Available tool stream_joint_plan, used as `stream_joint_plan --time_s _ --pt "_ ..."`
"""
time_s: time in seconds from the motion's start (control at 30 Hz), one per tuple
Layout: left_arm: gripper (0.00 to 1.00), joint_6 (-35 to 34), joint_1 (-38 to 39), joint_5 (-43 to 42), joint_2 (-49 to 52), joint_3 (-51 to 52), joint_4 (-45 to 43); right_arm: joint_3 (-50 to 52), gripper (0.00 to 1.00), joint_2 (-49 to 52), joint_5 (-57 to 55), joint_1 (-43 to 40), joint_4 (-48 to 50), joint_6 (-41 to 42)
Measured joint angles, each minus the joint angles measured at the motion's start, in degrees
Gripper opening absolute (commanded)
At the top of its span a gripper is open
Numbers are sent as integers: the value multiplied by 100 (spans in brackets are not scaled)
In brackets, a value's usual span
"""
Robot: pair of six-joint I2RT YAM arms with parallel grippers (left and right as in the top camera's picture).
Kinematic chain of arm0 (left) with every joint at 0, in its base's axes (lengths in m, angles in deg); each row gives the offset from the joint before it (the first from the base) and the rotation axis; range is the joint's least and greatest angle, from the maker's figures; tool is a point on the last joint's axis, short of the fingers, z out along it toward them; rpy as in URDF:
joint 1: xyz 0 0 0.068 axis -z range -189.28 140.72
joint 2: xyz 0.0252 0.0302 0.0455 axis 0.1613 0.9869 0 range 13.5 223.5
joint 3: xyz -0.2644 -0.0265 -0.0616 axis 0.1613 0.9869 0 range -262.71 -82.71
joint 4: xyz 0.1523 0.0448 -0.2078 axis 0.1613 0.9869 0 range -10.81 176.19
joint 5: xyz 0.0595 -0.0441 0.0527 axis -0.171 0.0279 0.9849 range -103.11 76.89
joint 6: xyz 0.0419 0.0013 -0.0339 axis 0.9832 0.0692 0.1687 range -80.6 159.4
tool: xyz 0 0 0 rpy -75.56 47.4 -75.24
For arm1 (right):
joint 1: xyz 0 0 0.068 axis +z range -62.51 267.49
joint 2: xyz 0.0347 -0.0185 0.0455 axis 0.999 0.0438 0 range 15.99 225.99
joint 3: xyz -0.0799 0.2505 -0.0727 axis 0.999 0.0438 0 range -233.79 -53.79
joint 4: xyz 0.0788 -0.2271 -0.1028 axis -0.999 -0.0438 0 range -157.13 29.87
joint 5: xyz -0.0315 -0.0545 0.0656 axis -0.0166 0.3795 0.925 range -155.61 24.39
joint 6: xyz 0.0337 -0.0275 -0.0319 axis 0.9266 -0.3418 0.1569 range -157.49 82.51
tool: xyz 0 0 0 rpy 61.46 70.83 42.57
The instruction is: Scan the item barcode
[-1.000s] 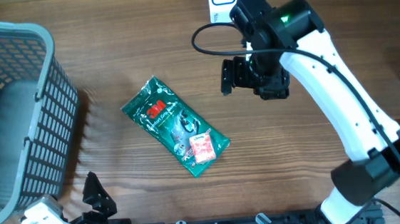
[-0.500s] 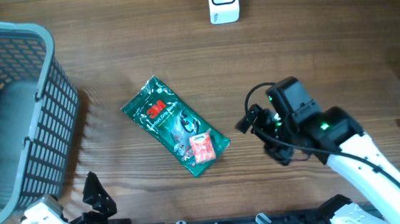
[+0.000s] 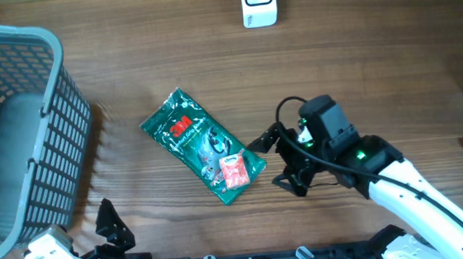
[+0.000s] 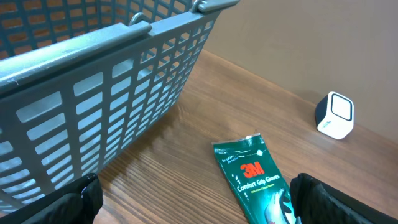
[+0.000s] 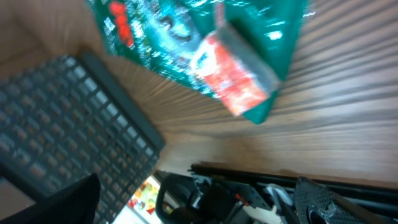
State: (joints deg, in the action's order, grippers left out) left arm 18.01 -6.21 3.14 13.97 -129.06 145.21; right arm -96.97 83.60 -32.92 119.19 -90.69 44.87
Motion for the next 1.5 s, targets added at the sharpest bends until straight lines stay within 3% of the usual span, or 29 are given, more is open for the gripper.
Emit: stream_joint_plan --time_s 0.1,0.27,0.43,0.53,0.67,1.03,1.17,1.33,1.5 --pt "100 0 0 0 0 0 0 9 99 195 15 522 678 247" --pt "100 0 0 0 0 0 -2 9 94 715 -188 914 809 898" --pt "100 0 0 0 0 0 0 20 88 931 -181 914 1056 1045" --pt "100 0 0 0 0 0 0 20 75 933 -186 914 1036 1049" --pt "100 0 0 0 0 0 -2 35 74 1250 -306 914 361 1217" --pt "100 0 0 0 0 0 0 42 64 2380 -337 914 1093 1749" --pt "100 0 0 0 0 0 0 42 49 2684 -334 914 1150 1753" --pt "100 0 0 0 0 0 0 -4 4 2767 -339 914 1246 1792" --pt "100 0 0 0 0 0 0 -15 4 2769 -339 914 1233 1788"
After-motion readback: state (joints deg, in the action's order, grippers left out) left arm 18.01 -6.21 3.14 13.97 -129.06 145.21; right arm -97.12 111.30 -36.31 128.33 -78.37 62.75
